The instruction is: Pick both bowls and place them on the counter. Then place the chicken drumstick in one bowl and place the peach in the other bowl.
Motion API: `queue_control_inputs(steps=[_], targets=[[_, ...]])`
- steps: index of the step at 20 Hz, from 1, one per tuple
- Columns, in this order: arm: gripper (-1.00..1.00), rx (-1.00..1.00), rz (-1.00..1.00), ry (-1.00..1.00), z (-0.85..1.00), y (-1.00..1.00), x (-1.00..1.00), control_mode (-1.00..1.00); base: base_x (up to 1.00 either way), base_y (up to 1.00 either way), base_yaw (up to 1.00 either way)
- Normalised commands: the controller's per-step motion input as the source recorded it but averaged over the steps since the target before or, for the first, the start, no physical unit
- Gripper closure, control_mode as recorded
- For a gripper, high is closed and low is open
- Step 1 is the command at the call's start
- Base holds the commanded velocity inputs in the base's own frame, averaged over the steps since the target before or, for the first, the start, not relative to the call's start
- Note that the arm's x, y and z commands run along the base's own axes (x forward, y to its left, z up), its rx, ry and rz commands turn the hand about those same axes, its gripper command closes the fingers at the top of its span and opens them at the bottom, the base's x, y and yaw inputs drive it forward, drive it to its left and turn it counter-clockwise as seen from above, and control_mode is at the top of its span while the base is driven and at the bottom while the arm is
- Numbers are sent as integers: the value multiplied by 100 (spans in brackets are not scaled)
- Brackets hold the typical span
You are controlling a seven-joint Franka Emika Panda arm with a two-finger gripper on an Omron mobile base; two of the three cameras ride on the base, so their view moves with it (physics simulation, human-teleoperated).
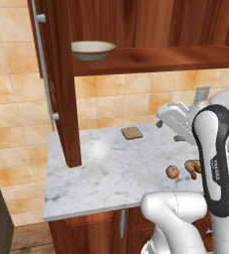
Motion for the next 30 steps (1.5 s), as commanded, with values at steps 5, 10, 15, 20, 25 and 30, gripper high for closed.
queue_control_inputs(steps=[5,10,15,20,25,30], targets=[[-100,5,-14,0,69,41,28,-100,0,0,0],[-100,1,-9,2,69,15,41,-100,0,0,0],[-100,0,-9,2,65,11,51,-100,0,0,0],[-100,0,-7,2,49,9,53,-100,0,0,0],[-100,2,-3,7,3,9,36,-100,0,0,0],[-100,0,0,0,6,0,53,-100,0,0,0]])
